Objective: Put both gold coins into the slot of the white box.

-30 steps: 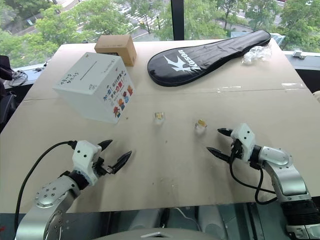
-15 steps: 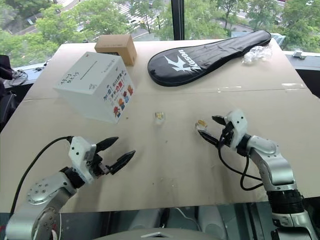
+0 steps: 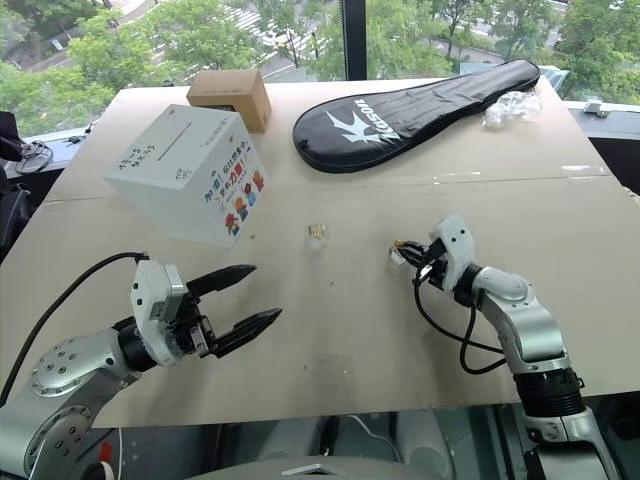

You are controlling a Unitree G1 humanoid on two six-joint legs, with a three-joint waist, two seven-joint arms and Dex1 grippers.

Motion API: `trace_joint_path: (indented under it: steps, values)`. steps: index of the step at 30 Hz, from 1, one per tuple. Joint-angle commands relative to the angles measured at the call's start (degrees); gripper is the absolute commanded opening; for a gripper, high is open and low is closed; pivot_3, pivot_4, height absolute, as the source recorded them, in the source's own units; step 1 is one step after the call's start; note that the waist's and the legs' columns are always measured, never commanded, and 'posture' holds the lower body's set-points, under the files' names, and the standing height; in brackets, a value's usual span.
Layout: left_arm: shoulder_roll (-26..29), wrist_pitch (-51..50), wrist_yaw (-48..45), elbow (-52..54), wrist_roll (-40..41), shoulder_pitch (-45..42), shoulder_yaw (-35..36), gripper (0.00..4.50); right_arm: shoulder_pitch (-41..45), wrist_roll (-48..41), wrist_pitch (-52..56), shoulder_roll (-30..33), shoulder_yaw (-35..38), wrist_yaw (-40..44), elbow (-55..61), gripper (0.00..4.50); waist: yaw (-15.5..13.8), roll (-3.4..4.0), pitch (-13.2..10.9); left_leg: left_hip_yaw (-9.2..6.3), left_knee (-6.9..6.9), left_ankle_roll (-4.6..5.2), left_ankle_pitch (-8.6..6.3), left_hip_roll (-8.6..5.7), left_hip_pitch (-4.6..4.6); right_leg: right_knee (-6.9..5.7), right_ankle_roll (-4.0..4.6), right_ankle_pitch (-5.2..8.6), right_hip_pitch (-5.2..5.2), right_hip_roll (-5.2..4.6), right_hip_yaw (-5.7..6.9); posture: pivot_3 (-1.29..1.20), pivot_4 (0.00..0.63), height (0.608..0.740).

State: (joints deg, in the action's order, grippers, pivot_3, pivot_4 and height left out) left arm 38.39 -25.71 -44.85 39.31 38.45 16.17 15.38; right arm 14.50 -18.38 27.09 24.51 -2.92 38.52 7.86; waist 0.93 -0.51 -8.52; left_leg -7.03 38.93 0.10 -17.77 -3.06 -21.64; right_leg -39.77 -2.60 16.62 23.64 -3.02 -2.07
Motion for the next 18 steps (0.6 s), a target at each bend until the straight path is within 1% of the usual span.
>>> trace_joint_path:
  steps: [1, 7, 10, 14, 18]
  values:
    - [0.2, 0.2, 0.4, 2.0, 1.3, 0.1, 1.4, 4.50, 0.0, -0.3, -1.6, 0.2, 0.9, 0.5, 0.7, 0.06, 0.0, 0.00, 0.0, 0.00, 0.00, 0.00, 0.00, 0.00, 0.00, 0.00, 0.00, 0.00, 0.00, 0.00, 0.00, 0.00, 0.150, 0.740]
    - [-0.3, -0.8, 2.0, 2.0, 3.2, -1.7, 1.1, 4.50, 0.1, -1.4, -2.5, -0.1, 2.4, 0.4, 1.0, 0.06, 0.0, 0.00, 0.0, 0.00, 0.00, 0.00, 0.00, 0.00, 0.00, 0.00, 0.00, 0.00, 0.00, 0.00, 0.00, 0.00, 0.150, 0.740]
    - [-2.2, -2.2, 5.3, 2.0, 6.2, -4.2, 0.9, 4.50, 1.4, -5.1, -0.9, -1.5, 4.9, 0.0, 2.3, 0.06, -0.1, 0.00, 0.0, 0.00, 0.00, 0.00, 0.00, 0.00, 0.00, 0.00, 0.00, 0.00, 0.00, 0.00, 0.00, 0.00, 0.150, 0.740]
    - [-7.3, -8.8, 16.9, 2.1, 18.8, -10.3, 0.0, 4.50, 3.2, -21.4, 13.0, -4.0, 8.2, 0.8, 9.2, 0.06, 0.2, 0.01, 0.0, -0.01, 0.00, 0.00, 0.00, 0.01, 0.00, -0.03, 0.00, 0.00, 0.00, 0.00, -0.01, 0.00, 0.150, 0.740]
    - [-11.1, -11.1, 22.6, 1.7, 32.4, -13.5, -1.1, 4.50, 5.7, -37.4, 23.9, -5.8, 10.1, -2.0, 14.5, 0.06, 0.2, -0.03, 0.0, -0.05, 0.03, 0.00, 0.00, 0.02, -0.03, -0.02, 0.00, 0.00, 0.00, 0.00, 0.02, 0.00, 0.150, 0.740]
